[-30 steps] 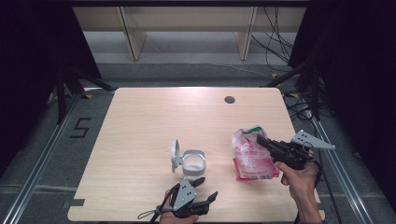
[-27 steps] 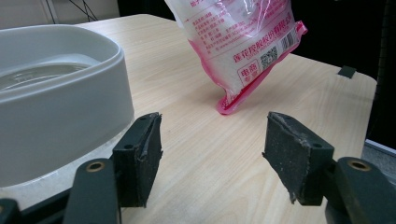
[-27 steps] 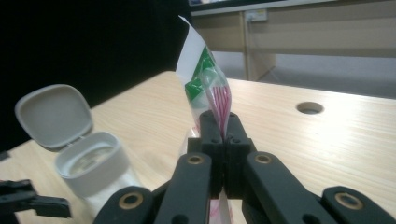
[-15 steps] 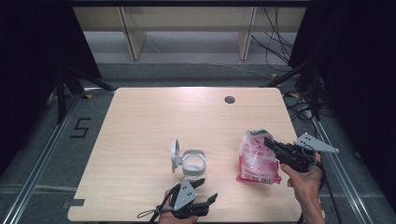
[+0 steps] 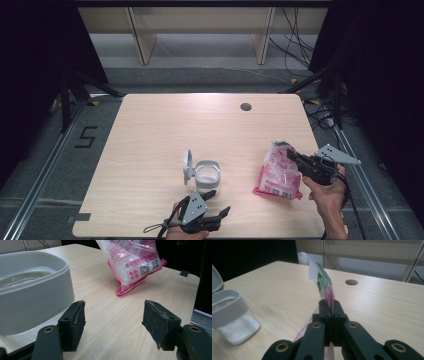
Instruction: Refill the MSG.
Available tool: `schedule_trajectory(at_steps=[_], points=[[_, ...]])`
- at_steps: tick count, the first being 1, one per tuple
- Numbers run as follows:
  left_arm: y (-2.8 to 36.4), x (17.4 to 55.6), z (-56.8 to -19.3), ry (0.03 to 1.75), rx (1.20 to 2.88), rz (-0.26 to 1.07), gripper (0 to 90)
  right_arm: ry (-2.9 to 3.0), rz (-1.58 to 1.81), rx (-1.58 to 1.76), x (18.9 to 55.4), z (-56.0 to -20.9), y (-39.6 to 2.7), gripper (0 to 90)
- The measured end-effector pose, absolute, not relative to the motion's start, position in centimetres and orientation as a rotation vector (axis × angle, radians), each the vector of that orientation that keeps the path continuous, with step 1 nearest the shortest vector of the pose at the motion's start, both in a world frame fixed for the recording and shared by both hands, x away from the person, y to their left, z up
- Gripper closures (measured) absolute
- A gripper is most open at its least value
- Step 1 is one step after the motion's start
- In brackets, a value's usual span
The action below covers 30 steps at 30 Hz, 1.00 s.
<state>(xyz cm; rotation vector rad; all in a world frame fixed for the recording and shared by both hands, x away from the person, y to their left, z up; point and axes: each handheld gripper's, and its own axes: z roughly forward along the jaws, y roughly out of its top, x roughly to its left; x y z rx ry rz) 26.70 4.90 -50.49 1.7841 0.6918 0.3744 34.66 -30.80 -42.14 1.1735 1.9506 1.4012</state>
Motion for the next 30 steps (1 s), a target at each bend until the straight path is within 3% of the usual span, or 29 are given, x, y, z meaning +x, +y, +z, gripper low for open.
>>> schedule_trajectory(at_steps=[30], points=[[6.5,27.0,-49.8,0.726,1.786,0.370,32.9,1.984,1.265,1.245,35.4,-44.4,-30.9,89.6]])
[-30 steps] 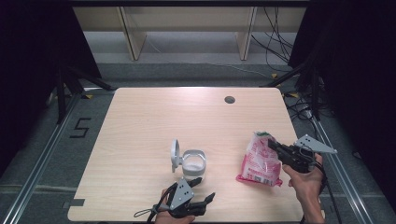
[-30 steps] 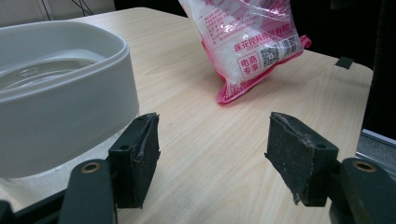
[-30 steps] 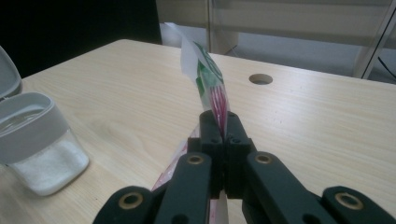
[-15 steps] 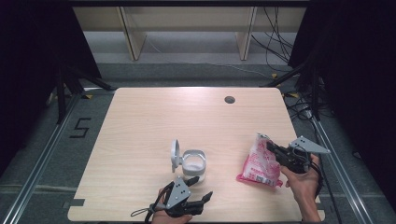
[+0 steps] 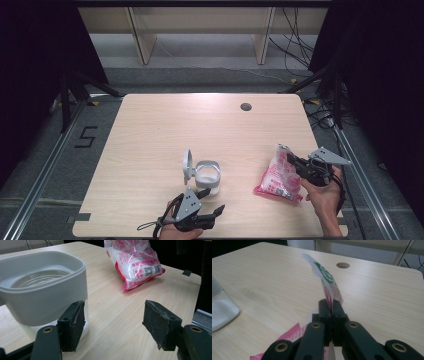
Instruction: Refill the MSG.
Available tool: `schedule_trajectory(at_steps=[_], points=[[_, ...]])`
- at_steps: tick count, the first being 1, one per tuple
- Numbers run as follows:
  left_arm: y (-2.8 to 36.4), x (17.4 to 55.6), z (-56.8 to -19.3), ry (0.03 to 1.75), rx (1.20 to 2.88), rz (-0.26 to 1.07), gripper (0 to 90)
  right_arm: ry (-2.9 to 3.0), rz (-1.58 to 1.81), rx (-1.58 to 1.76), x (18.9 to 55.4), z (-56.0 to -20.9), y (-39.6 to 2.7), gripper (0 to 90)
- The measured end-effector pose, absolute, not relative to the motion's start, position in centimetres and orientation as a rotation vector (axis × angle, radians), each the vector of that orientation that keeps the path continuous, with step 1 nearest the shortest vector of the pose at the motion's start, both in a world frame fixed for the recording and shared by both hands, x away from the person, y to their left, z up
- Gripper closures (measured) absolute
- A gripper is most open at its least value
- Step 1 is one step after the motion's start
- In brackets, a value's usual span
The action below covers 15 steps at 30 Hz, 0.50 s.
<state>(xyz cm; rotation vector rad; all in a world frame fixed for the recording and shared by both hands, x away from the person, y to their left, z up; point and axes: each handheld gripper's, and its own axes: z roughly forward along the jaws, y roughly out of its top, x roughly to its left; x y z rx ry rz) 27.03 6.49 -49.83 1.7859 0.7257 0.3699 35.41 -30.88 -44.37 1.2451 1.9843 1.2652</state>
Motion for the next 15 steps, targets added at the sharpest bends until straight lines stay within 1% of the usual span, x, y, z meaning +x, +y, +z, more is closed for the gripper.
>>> schedule_trajectory(at_steps=[14,15], points=[[7.28,27.25,-49.65,0.723,1.815,0.358,32.8,1.986,1.194,1.216,35.97,-44.98,-31.26,89.1],[7.49,27.44,-49.57,0.696,1.827,0.381,32.8,1.989,1.193,1.208,35.94,-44.93,-31.38,88.8]])
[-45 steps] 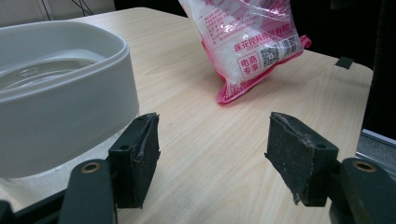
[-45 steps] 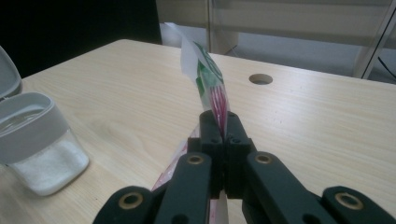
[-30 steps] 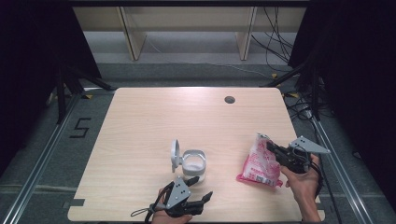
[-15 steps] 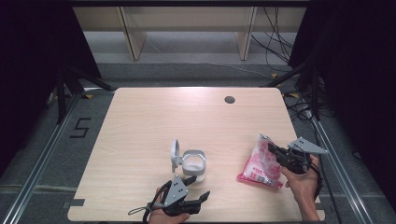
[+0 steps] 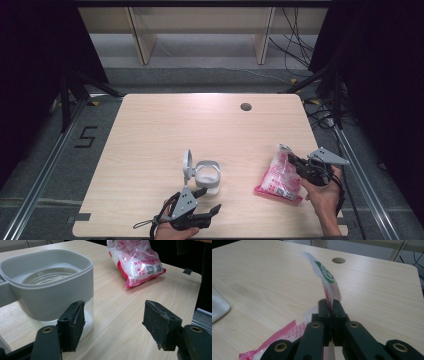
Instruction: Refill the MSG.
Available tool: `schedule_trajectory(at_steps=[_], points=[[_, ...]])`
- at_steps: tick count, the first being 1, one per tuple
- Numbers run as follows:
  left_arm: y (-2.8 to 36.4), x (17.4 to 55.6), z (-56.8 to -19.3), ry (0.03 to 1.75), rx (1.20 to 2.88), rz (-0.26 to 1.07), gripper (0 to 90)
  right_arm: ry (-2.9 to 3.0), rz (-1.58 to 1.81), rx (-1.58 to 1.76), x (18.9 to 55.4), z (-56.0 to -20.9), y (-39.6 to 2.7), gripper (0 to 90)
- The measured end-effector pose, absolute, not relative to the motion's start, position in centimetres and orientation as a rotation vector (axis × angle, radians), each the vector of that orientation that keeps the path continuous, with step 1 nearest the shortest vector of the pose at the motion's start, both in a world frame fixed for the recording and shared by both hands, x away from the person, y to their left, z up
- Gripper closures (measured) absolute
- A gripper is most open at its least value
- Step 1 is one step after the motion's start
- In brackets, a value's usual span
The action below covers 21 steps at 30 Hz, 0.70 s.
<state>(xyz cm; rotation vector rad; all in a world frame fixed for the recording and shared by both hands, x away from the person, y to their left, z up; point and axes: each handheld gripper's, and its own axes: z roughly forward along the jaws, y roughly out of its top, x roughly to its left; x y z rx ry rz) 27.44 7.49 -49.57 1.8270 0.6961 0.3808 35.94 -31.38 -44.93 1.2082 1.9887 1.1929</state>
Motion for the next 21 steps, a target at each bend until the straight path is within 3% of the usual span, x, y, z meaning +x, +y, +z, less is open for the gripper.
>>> schedule_trajectory(at_steps=[21], points=[[8.8,27.5,-49.1,0.707,1.846,0.399,32.8,1.930,1.175,1.305,36.0,-45.5,-32.0,78.9]])
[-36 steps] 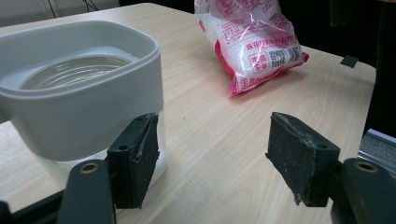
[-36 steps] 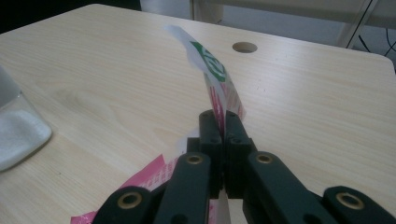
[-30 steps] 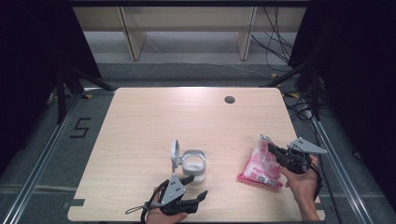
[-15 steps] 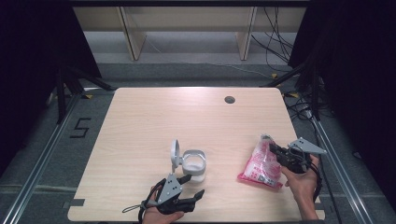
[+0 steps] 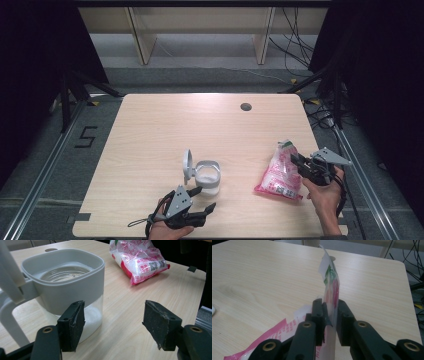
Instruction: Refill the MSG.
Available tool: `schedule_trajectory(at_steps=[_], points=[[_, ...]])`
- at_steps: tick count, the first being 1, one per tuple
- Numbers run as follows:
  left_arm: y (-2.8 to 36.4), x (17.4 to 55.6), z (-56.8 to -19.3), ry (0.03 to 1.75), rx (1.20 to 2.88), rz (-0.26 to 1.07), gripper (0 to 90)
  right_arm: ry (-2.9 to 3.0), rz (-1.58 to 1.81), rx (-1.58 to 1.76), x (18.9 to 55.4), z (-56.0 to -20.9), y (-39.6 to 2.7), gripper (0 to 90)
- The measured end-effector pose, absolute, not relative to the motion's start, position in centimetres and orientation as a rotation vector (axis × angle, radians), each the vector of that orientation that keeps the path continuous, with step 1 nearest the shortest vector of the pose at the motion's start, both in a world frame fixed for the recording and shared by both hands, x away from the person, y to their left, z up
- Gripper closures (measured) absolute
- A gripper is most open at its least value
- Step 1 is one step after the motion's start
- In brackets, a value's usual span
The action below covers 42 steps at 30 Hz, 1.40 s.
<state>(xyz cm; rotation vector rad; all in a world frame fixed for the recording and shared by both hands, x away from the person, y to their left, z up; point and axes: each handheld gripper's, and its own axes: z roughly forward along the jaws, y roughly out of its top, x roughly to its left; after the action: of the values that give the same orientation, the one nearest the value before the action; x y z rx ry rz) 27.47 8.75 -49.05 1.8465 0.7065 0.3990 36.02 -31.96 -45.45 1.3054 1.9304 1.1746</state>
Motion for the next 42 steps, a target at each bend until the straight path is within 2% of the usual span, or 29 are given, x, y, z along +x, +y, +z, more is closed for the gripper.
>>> schedule_trajectory(at_steps=[5,11,23,29,42], points=[[8.6,27.4,-49.2,0.726,1.846,0.369,32.8,1.914,1.163,1.324,36.1,-45.5,-32.0,73.9],[9.2,27.3,-48.9,0.737,1.843,0.392,32.8,1.870,1.155,1.356,36.1,-45.7,-32.4,64.1],[10.0,27.2,-48.5,0.729,1.850,0.402,32.7,1.880,1.130,1.377,36.2,-45.9,-32.8,58.9],[10.5,27.1,-48.2,0.742,1.827,0.424,32.7,1.854,1.122,1.395,36.2,-45.9,-33.1,53.0],[12.6,27.4,-47.9,0.805,1.813,0.469,33.6,1.839,1.102,1.414,35.8,-45.6,-33.3,52.6]])
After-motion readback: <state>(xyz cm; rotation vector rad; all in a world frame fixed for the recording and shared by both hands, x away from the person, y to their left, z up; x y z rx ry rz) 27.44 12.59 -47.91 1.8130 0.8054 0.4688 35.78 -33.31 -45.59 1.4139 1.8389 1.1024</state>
